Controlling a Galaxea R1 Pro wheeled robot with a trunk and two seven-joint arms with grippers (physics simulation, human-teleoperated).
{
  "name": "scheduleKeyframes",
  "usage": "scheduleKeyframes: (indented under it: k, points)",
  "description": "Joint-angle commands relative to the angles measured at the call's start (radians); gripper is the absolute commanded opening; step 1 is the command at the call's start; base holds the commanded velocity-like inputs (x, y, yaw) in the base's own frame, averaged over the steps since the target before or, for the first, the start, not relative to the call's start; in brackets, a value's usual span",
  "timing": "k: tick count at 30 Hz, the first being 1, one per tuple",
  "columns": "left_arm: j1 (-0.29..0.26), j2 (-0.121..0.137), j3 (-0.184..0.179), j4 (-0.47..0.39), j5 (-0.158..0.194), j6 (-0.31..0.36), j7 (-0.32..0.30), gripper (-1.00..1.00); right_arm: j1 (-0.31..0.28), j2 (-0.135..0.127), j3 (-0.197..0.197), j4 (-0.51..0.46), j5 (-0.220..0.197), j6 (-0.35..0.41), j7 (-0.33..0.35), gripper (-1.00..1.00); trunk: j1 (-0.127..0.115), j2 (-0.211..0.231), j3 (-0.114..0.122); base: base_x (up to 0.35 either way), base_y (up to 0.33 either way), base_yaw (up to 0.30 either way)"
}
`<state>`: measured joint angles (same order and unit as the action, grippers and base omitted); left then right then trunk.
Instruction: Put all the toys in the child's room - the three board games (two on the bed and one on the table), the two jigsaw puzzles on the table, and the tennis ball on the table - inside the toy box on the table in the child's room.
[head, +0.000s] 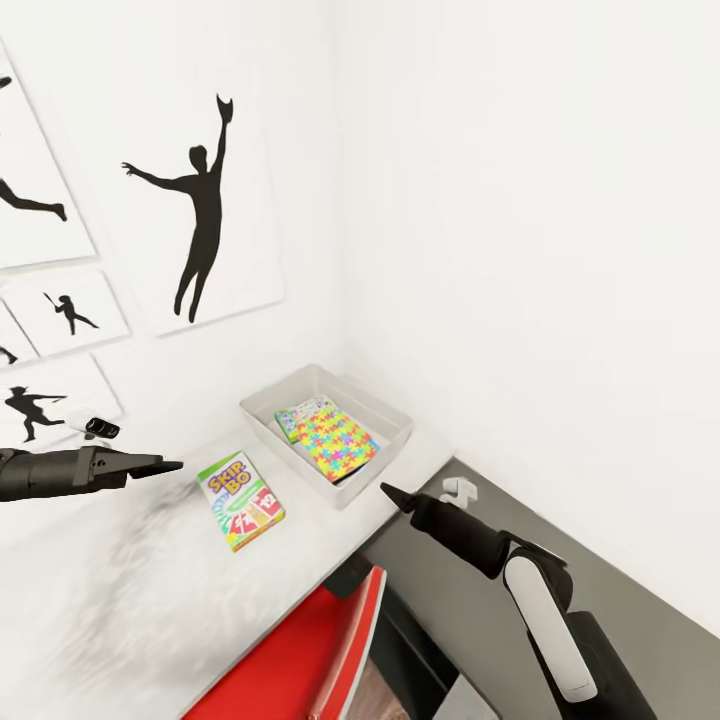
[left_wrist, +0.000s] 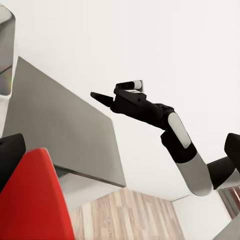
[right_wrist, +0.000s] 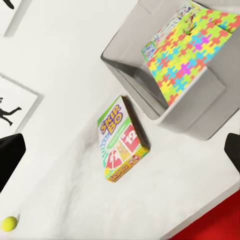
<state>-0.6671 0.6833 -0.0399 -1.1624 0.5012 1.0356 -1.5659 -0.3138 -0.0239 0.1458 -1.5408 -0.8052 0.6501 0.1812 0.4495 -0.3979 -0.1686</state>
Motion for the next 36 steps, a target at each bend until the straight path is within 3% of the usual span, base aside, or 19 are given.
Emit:
scheduleKeyframes:
  k: [1,36]
  points:
    - [-0.002,0.001,-0.003,0.001,0.000,0.011,-0.005,1.00,-0.001,-0.001,0.000,-0.001,0.000,0.003,0.001,1.00,0.001,-0.002,-0.002,-0.037,0.000,0.250]
    - [-0.002,0.001,-0.003,0.001,0.000,0.011,-0.005,1.00,-0.001,0.001,0.001,-0.001,0.000,0.003,-0.003,1.00,0.001,-0.002,-0.002,-0.002,0.000,0.288]
